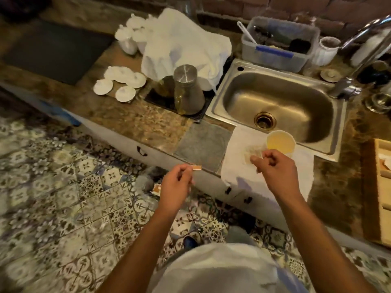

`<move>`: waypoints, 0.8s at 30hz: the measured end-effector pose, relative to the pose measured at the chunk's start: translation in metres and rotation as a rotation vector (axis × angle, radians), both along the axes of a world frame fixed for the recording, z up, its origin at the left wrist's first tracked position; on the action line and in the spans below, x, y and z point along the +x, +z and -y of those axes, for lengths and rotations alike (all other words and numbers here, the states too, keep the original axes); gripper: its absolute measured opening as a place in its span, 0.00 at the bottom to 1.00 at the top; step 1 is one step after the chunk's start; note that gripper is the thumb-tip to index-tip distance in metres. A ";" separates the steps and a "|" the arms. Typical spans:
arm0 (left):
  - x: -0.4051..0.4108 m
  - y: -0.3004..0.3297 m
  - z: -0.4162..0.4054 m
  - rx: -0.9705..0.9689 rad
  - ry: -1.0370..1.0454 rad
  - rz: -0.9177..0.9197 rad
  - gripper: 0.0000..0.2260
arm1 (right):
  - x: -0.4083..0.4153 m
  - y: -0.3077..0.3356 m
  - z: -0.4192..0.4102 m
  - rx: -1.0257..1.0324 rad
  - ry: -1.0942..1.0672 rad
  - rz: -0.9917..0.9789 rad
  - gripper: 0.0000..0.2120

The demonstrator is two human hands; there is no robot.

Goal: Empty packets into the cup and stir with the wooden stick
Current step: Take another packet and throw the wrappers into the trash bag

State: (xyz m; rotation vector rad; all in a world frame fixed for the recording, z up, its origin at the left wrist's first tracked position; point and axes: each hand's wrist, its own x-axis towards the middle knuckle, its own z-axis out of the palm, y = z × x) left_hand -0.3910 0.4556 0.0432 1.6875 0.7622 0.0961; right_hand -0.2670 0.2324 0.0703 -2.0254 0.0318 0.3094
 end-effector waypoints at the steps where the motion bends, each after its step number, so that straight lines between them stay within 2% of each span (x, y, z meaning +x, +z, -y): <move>1: -0.010 0.002 -0.014 0.012 0.014 -0.004 0.09 | -0.005 0.000 -0.013 0.007 0.008 -0.002 0.08; 4: -0.039 0.006 -0.055 0.045 0.079 -0.013 0.10 | -0.017 0.001 -0.054 0.036 0.074 -0.025 0.05; 10: -0.077 -0.002 -0.116 0.047 0.249 -0.037 0.08 | -0.031 0.006 -0.132 0.029 0.305 -0.082 0.06; 17: -0.089 -0.022 -0.138 0.070 0.460 -0.074 0.08 | -0.007 -0.008 -0.203 0.026 0.605 -0.179 0.12; 24: -0.109 -0.053 -0.149 0.024 0.590 -0.182 0.09 | -0.004 -0.054 -0.268 -0.107 0.936 -0.260 0.16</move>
